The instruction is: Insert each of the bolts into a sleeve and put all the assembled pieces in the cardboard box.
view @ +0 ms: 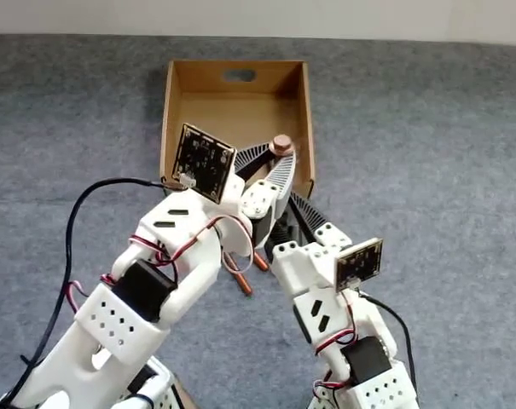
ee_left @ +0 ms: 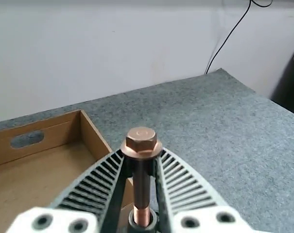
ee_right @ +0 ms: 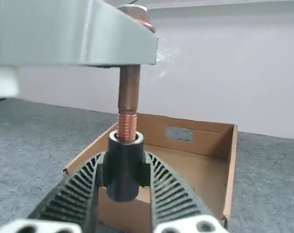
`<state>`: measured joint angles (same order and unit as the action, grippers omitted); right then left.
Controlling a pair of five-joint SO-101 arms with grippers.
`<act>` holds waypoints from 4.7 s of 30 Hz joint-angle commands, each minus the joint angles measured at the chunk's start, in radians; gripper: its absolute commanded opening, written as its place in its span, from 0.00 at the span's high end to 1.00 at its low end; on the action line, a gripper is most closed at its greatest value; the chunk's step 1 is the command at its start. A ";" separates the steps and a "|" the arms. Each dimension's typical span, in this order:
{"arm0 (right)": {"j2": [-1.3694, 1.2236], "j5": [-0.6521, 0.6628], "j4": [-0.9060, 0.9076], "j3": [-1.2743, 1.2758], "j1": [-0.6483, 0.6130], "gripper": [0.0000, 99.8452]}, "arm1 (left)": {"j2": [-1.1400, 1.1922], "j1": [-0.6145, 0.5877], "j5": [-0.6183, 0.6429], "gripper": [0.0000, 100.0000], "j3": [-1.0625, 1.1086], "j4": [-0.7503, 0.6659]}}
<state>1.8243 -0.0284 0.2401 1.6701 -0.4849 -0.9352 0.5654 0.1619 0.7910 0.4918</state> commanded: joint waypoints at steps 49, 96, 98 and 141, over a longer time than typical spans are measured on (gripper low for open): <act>0.012 -0.008 -0.022 0.122 -0.001 0.99 | -0.013 -0.036 0.035 0.88 -0.007 0.396; 0.012 -0.006 0.214 0.045 -0.001 0.99 | -0.521 -0.674 -0.396 0.99 0.796 0.278; 0.012 -0.006 0.252 0.001 -0.001 0.99 | -0.521 -0.685 -0.394 0.99 0.789 0.284; -1.997 0.020 0.908 -2.081 0.108 0.99 | 0.392 -0.693 -0.419 0.99 0.407 0.235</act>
<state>-0.1089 -0.0069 1.1316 -0.1972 -0.3851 -0.5455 -0.1250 -0.2493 1.2344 0.7204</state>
